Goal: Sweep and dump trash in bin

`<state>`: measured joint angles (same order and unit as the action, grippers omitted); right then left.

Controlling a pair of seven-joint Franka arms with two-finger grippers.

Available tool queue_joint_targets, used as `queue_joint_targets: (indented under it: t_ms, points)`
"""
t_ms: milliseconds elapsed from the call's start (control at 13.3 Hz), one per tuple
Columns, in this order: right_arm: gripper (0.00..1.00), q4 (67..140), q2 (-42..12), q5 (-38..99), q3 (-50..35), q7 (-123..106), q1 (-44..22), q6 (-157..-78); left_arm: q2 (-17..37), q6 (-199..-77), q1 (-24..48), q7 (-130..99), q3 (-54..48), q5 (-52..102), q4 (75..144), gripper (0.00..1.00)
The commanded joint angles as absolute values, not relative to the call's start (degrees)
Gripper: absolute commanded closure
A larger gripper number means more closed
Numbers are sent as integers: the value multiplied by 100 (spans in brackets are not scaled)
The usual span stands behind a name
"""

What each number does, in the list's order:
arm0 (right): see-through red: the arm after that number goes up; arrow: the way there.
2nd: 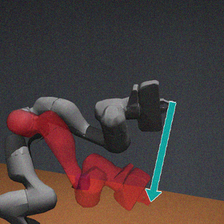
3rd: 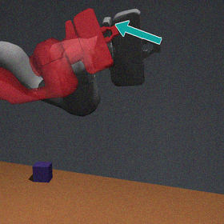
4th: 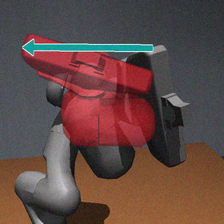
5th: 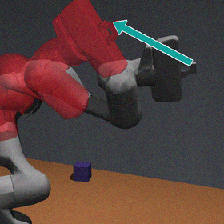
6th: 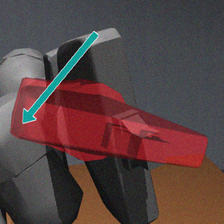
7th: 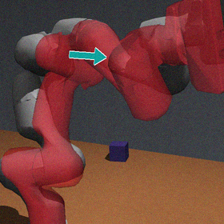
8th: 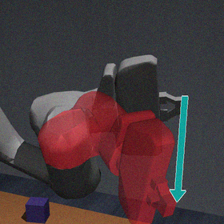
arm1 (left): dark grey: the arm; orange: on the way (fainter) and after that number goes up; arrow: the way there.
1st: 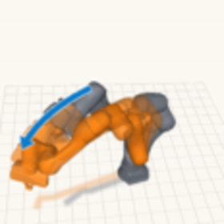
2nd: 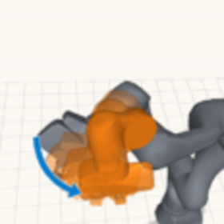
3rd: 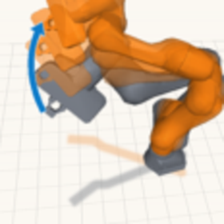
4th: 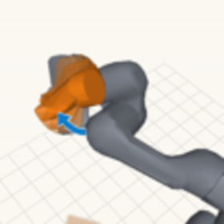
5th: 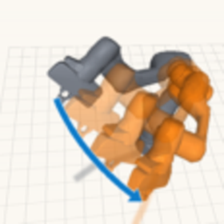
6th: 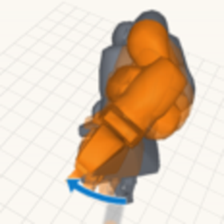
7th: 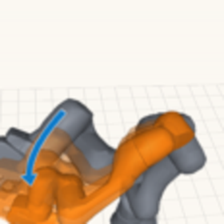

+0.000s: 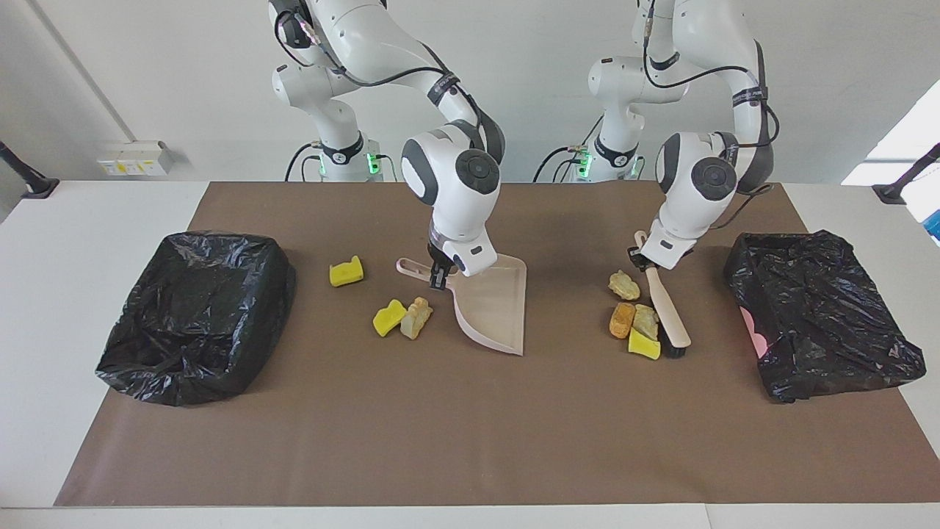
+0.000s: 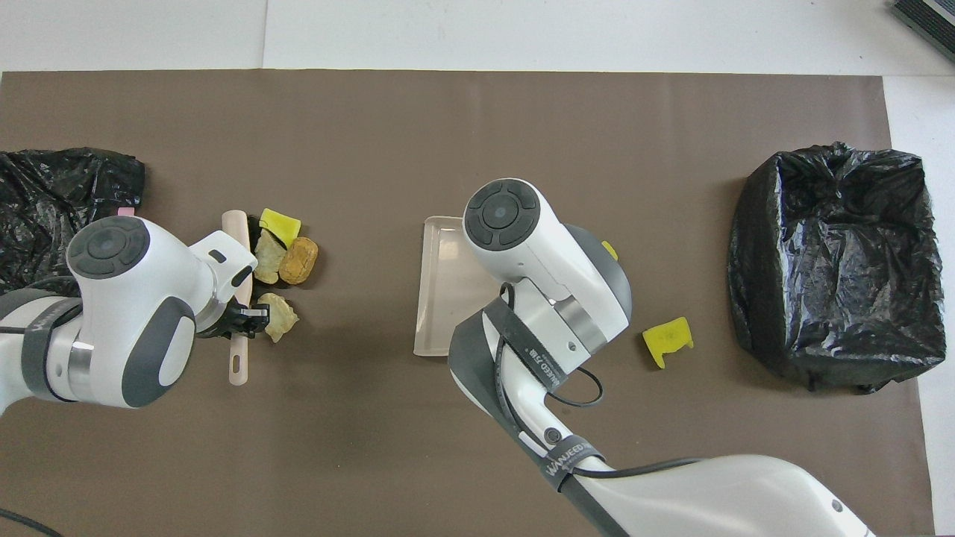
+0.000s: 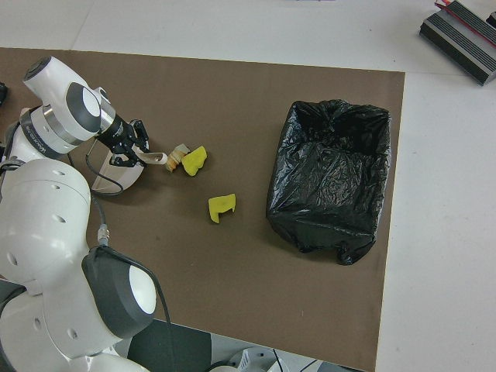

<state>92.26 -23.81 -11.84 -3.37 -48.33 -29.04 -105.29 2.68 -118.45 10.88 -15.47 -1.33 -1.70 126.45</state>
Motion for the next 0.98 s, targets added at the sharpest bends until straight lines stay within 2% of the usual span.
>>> queue_joint_targets:
  t_ms: [0, 527, 903]
  points:
    - [100, 9483, -2276, -1415, -369, -5238, -2953, -10924, 220, -11944, 1536, -1643, -62, 148, 12709, 100]
    - [100, 9659, -2364, -1424, -369, -5256, -3050, -11364, 150, -12120, 2767, -1670, -88, 947, 12709, 100]
    - [100, 9668, -2364, -1424, -369, -5247, -3050, -11364, 132, -12015, 3269, -1687, -105, 1529, 12516, 100]
